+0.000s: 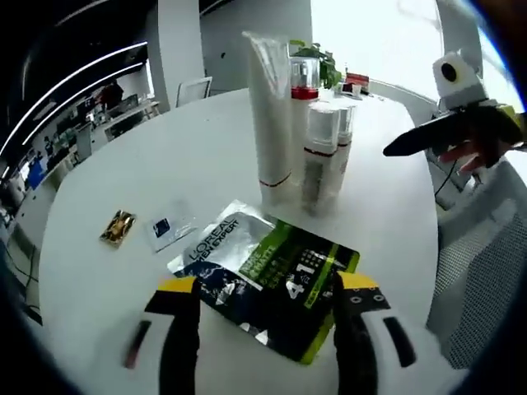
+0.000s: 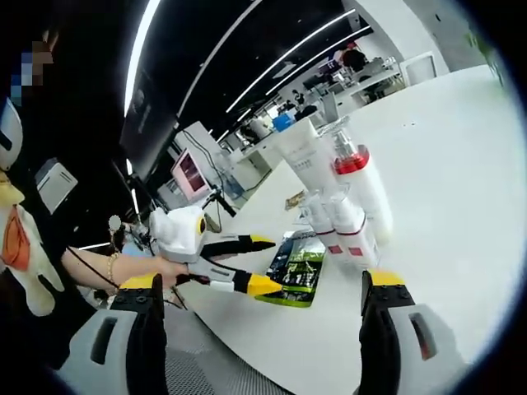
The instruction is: Arrange the skincare products in the storage area until every visible bottle or jar stands upright without overlapping.
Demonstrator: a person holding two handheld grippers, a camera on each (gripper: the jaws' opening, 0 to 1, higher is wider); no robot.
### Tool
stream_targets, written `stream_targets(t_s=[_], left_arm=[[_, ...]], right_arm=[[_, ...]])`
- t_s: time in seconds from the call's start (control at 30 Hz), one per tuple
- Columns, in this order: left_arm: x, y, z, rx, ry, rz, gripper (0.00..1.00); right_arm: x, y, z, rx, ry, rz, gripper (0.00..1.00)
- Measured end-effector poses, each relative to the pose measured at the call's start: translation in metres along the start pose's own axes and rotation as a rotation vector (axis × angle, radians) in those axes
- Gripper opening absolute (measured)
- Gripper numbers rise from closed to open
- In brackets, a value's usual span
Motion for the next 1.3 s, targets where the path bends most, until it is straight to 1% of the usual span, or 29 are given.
stream_targets(t_s=[0.03, 0.1, 0.2, 0.23, 0.3, 0.33, 0.37, 0.4, 0.47, 0.57, 0.8, 1.13, 1.23, 1.3], left_arm=[[0.001, 0.001, 0.001, 0.003, 0.000, 0.006, 0.64], [0.006, 0.004, 0.007, 0.021, 0.013, 0.038, 0.67], [0.008, 0.005, -0.001, 0.076, 0.077, 0.067, 0.75], [0.009, 0.005, -0.003, 0.098, 0.096, 0.075, 0.75], [0.011, 0.012, -0.005, 0.140, 0.117, 0.116, 0.75], [0.012, 0.013, -0.006, 0.144, 0.127, 0.126, 0.75], [0.013, 0.011, -0.008, 0.109, 0.151, 0.110, 0.77], [0.017, 0.014, -0.002, 0.099, 0.137, 0.121, 0.79], [0.018, 0.013, -0.002, 0.125, 0.151, 0.118, 0.80], [0.019, 0.012, 0.001, 0.143, 0.154, 0.117, 0.82], [0.020, 0.010, 0.003, 0.150, 0.167, 0.120, 0.83], [0.017, 0.011, 0.002, 0.120, 0.167, 0.134, 0.80], [0.014, 0.007, 0.002, 0.087, 0.168, 0.116, 0.81], [0.009, 0.001, 0.002, 0.071, 0.163, 0.102, 0.82]], right_arm=[[0.000, 0.000, -0.001, 0.002, 0.000, -0.001, 1.00], [-0.001, 0.000, -0.002, 0.003, 0.003, -0.002, 1.00], [-0.003, 0.001, -0.005, 0.009, 0.009, -0.002, 1.00], [-0.004, 0.001, -0.006, 0.011, 0.010, -0.004, 1.00], [-0.004, 0.002, -0.007, 0.018, 0.015, -0.006, 1.00], [-0.005, 0.002, -0.007, 0.020, 0.017, -0.007, 1.00], [-0.004, 0.001, -0.007, 0.022, 0.018, -0.009, 1.00], [-0.004, 0.001, -0.007, 0.023, 0.020, -0.010, 1.00], [-0.005, 0.001, -0.007, 0.025, 0.022, -0.012, 1.00], [-0.005, 0.000, -0.007, 0.026, 0.024, -0.013, 1.00], [-0.003, 0.000, -0.006, 0.028, 0.024, -0.014, 1.00], [-0.003, -0.001, -0.005, 0.023, 0.022, -0.011, 1.00], [-0.003, -0.002, -0.006, 0.020, 0.020, -0.012, 1.00], [-0.004, -0.003, -0.006, 0.020, 0.020, -0.013, 1.00]])
Point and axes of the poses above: the point that each gripper's makers call its tool centre point, and the gripper's own axes: x roughly forward along the fingers, z roughly to its left, y roughly out of its underside, the point moved 1 cm from there along -x, roughly backward along the fingers, and after that the axes turned 1 degree about -y, right-handed, at the moved point
